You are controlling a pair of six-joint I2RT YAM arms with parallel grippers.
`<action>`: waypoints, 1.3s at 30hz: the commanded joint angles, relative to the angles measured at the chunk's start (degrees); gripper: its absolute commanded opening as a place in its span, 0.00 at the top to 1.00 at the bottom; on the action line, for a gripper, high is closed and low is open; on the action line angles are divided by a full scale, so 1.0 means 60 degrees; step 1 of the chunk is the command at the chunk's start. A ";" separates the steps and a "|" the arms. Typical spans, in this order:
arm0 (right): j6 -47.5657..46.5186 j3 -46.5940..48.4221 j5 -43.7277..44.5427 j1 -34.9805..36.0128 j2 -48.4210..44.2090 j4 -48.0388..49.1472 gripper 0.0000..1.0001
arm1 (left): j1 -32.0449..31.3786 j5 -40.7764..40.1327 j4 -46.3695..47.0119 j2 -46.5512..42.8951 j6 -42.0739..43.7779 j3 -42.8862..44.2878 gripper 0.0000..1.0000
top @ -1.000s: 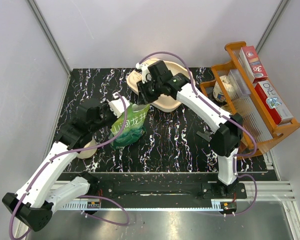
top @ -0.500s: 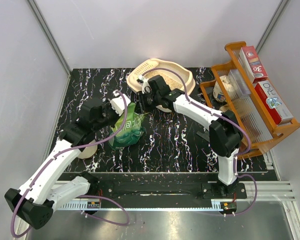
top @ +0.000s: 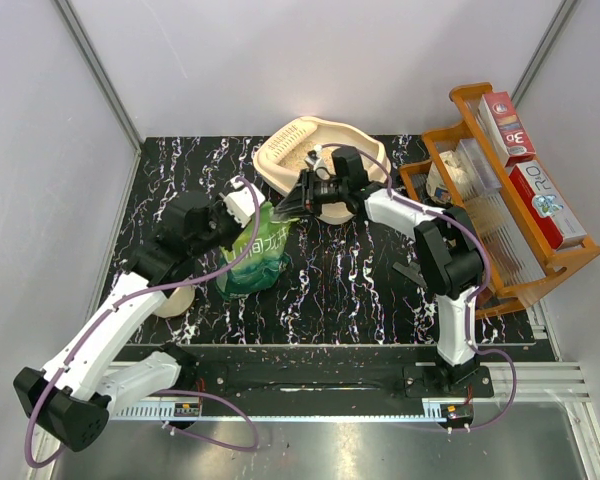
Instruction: Fill the litter box with clean litter
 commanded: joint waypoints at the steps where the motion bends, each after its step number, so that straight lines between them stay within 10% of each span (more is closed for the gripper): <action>1: 0.1764 -0.0110 -0.0925 -0.0564 0.0010 0.2092 1.00 | 0.0028 -0.0103 0.0844 -0.0114 0.0067 0.0642 1.00; 39: 0.4019 -0.0607 -0.4382 -0.2996 -0.0387 0.4436 1.00 | 0.0101 0.0365 -0.0388 -0.0099 0.1195 0.1418 1.00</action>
